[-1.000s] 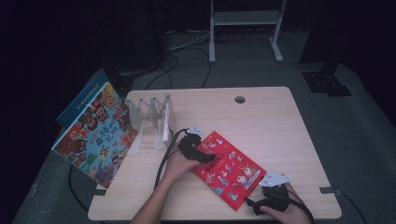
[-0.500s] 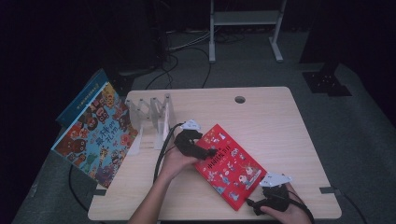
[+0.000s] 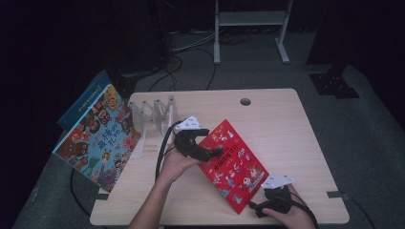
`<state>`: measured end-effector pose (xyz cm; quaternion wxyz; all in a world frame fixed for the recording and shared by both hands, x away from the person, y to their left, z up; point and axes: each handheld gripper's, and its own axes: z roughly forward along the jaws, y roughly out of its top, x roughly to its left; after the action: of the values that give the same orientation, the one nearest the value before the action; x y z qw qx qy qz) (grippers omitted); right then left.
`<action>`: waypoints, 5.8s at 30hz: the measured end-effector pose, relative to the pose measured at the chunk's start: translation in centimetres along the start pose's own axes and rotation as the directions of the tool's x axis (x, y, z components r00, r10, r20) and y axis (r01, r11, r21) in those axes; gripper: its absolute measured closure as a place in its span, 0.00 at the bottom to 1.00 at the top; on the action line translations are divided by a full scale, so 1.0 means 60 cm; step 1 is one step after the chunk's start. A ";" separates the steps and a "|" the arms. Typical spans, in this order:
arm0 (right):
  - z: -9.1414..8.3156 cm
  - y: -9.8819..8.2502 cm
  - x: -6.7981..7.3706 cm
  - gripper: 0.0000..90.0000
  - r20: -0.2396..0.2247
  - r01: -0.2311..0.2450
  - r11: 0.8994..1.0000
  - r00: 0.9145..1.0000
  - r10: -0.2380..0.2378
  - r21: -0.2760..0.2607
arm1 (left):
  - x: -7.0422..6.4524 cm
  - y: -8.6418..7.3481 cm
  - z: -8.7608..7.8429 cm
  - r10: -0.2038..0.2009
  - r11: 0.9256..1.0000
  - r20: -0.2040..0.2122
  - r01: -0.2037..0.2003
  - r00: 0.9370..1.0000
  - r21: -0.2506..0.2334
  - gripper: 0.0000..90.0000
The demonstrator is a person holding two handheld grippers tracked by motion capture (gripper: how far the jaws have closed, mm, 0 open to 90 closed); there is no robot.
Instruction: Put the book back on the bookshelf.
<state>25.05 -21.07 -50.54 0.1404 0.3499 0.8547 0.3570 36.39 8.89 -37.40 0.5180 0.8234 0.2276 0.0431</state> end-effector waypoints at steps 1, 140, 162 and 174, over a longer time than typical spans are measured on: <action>0.000 0.000 0.000 0.00 -0.001 -0.001 1.000 1.000 0.001 0.000 | -0.001 -0.001 0.001 -0.001 1.000 0.017 0.001 1.000 0.014 0.04; 0.021 0.025 -0.093 0.14 0.047 -0.034 0.999 0.998 0.036 -0.038 | -0.054 0.194 -0.141 0.183 0.877 0.071 -0.196 0.981 0.439 0.88; 0.022 0.027 -0.096 0.14 0.059 -0.048 0.998 0.997 0.050 -0.038 | -0.018 0.151 -0.318 0.119 0.906 -0.112 -0.062 0.987 0.419 0.88; 0.022 0.027 -0.096 0.14 0.059 -0.048 0.998 0.997 0.051 -0.038 | 0.009 0.122 -0.377 0.062 0.907 -0.207 0.031 0.976 0.420 0.88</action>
<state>30.66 -23.60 -50.37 0.1634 0.3788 0.8345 0.3653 32.32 25.35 -20.68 0.3003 0.9078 0.2796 0.0863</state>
